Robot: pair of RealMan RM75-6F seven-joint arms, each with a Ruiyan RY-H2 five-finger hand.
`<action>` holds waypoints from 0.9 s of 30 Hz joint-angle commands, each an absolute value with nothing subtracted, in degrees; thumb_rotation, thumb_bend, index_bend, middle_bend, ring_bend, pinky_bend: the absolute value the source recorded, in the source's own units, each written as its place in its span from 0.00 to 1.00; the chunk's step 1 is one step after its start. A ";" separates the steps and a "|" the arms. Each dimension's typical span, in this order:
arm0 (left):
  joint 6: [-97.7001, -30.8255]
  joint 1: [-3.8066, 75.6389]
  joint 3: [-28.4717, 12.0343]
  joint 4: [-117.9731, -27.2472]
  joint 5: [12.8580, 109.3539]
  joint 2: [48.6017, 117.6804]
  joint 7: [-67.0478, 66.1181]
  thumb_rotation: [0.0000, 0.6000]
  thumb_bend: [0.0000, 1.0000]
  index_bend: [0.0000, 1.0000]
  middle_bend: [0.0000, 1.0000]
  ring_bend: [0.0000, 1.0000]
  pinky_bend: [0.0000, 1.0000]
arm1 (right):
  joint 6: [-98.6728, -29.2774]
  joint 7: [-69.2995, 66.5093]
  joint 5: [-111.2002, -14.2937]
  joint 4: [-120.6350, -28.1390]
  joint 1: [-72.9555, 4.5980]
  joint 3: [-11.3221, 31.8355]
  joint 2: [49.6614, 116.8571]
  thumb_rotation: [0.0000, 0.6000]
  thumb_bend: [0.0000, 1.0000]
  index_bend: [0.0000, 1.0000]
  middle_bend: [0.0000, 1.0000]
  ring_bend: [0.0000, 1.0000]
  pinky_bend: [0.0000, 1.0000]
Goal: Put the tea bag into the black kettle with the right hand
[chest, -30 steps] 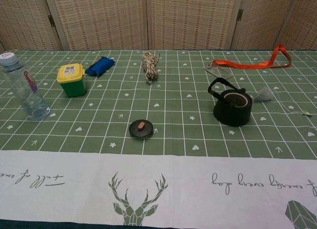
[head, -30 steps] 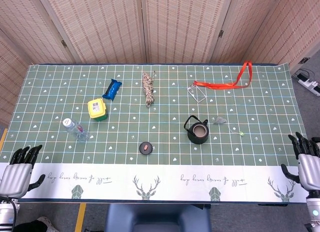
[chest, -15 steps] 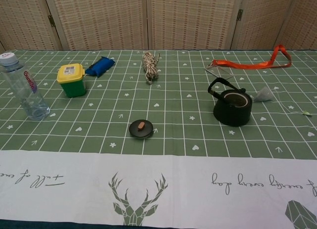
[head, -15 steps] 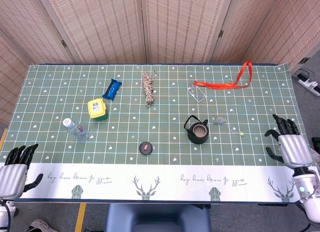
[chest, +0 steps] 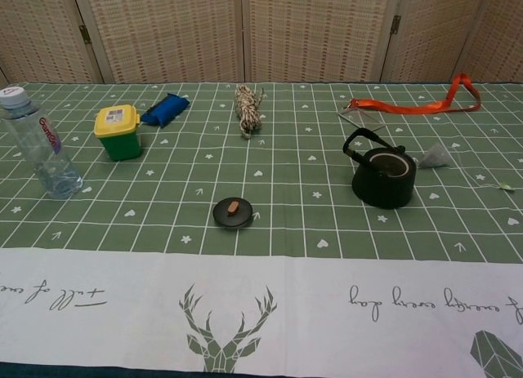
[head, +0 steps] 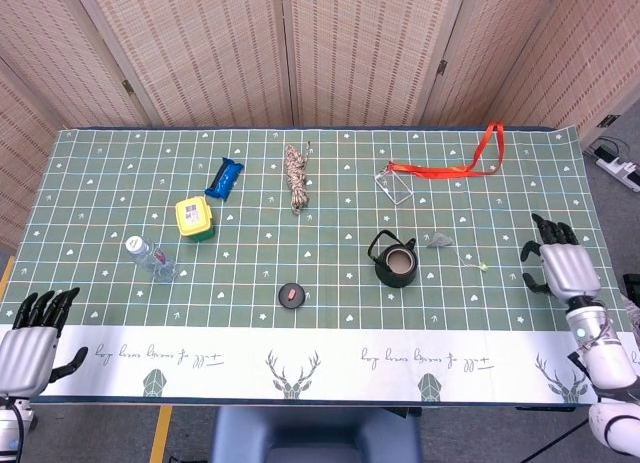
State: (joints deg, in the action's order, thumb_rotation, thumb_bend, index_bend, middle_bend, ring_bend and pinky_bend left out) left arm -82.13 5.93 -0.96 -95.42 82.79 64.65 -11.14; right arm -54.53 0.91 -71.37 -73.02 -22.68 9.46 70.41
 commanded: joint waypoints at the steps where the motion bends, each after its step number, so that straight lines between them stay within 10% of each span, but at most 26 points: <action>1: -81.67 6.14 -1.07 -95.24 82.61 64.50 -10.69 1.00 0.27 0.00 0.08 0.05 0.03 | -53.31 1.30 -71.11 -71.40 -23.81 8.99 72.07 1.00 0.37 0.42 0.00 0.00 0.00; 27: -82.17 5.91 -0.94 -95.50 83.62 64.15 -10.04 1.00 0.27 0.00 0.08 0.04 0.03 | -45.42 7.45 -66.66 -58.89 -29.09 7.43 82.39 1.00 0.37 0.40 0.00 0.00 0.00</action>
State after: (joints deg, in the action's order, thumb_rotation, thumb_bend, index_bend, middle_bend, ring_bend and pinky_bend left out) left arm -82.19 5.89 -0.92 -95.50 83.64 64.17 -10.06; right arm -45.74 7.63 -66.67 -59.35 -28.84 7.51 81.98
